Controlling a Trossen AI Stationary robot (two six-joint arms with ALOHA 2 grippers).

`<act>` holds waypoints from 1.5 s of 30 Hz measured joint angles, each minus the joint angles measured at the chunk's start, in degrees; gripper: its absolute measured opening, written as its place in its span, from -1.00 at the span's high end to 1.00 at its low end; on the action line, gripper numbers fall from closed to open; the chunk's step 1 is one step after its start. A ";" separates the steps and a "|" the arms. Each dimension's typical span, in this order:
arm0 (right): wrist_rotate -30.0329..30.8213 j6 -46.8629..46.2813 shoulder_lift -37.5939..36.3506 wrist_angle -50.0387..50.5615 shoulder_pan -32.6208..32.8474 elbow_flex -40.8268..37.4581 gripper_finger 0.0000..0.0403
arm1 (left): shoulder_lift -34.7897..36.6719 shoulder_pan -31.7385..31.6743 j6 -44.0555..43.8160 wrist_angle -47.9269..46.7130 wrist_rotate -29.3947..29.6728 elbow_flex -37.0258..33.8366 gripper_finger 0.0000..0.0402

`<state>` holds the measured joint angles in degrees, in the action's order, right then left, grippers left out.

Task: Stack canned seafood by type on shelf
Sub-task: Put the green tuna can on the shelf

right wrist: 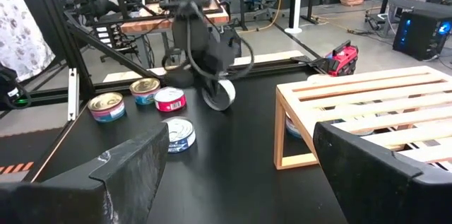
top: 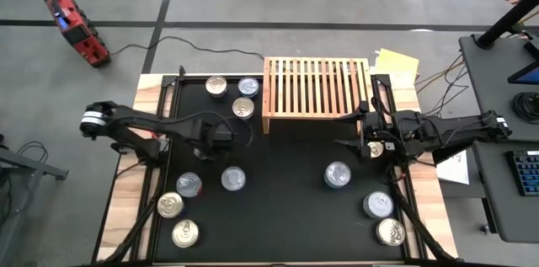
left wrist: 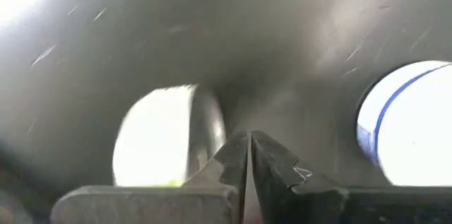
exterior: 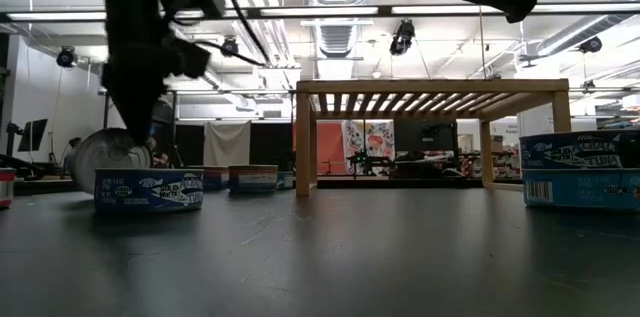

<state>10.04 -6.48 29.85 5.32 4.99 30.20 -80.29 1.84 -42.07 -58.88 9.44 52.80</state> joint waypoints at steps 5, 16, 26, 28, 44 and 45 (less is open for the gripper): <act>0.00 0.02 0.00 -0.02 0.00 0.00 -0.70 | 6.52 0.92 -6.02 -2.01 0.35 0.02 0.79; 0.02 0.02 0.00 -0.02 0.00 0.00 -0.70 | 9.43 1.47 -12.25 -11.73 3.97 0.00 0.24; 0.02 0.02 0.00 0.24 0.00 0.00 -0.70 | 5.28 1.47 -8.99 -12.13 4.12 0.00 -0.10; 0.02 0.02 0.00 0.38 0.00 0.00 -0.70 | 4.58 1.49 -8.49 -12.10 4.12 0.00 -0.11; 0.02 0.02 0.00 0.42 0.00 -1.11 -0.70 | 3.84 1.79 -9.31 -4.71 -1.18 -7.53 -0.08; 0.02 0.02 0.00 0.42 0.00 -1.14 -0.70 | 3.84 1.87 -9.00 -3.39 -1.51 -8.16 -0.04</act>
<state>10.07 -6.46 29.85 5.74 4.99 29.06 -76.44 3.71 -51.08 -62.27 7.93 44.64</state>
